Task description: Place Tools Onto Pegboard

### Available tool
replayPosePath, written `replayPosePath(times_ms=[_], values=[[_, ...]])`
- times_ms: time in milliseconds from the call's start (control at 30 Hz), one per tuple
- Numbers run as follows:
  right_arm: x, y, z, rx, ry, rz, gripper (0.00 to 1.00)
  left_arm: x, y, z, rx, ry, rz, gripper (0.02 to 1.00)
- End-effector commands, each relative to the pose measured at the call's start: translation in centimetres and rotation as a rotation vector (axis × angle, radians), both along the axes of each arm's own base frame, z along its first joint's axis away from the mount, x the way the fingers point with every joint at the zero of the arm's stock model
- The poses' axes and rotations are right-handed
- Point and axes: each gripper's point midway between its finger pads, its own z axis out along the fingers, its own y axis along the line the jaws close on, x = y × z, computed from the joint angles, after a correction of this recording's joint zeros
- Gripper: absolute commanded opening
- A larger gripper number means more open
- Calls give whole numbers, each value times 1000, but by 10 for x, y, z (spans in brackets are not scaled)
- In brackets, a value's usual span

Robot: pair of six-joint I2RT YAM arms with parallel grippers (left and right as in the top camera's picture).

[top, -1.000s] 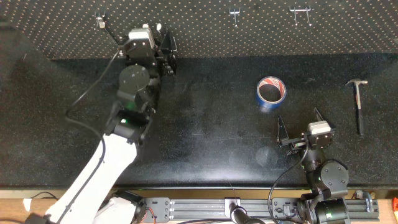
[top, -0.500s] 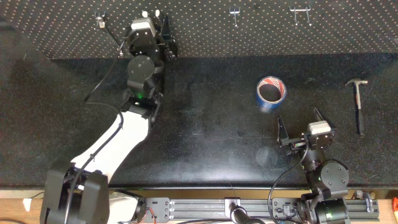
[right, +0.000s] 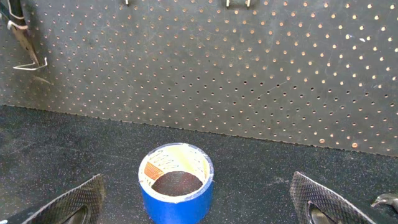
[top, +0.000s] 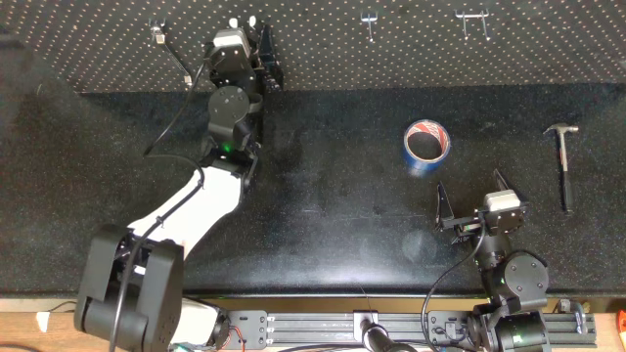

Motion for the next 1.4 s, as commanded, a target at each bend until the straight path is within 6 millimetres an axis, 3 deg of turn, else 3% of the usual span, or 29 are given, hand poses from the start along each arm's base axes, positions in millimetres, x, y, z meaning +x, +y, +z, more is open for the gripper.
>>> replayPosePath(times_ms=[33,167,333,400,500,667,767,867,900,933,1033,1133,1200,1267,1400], values=[[-1,2,-1,15,1,5,976,5,8,-7,21,6,28,27],[-1,2,-1,15,1,5,976,8,3,-18,28,27,6,27],[-1,2,-1,15,1,5,976,9,2,-18,25,20,1,34],[-1,2,-1,15,1,5,976,9,2,-18,25,20,1,196],[-1,2,-1,15,1,5,976,9,2,-18,25,20,0,305],[-1,2,-1,15,1,5,976,9,2,-18,25,20,0,625],[-1,2,-1,15,1,5,976,9,2,-18,25,20,0,695],[-1,2,-1,15,1,5,976,9,2,-18,25,20,0,827],[-1,2,-1,15,1,5,976,9,2,-18,25,21,0,969],[-1,2,-1,15,1,5,976,9,2,-18,25,20,1,996],[-1,2,-1,15,1,5,976,3,9,9,11,-31,12,996],[-1,2,-1,15,1,5,976,-17,34,44,12,-30,53,996],[-1,2,-1,15,1,5,976,-34,52,56,21,8,85,996],[-1,2,-1,15,1,5,976,-57,72,60,36,78,118,996],[-1,2,-1,15,1,5,976,-87,87,45,50,210,98,996]])
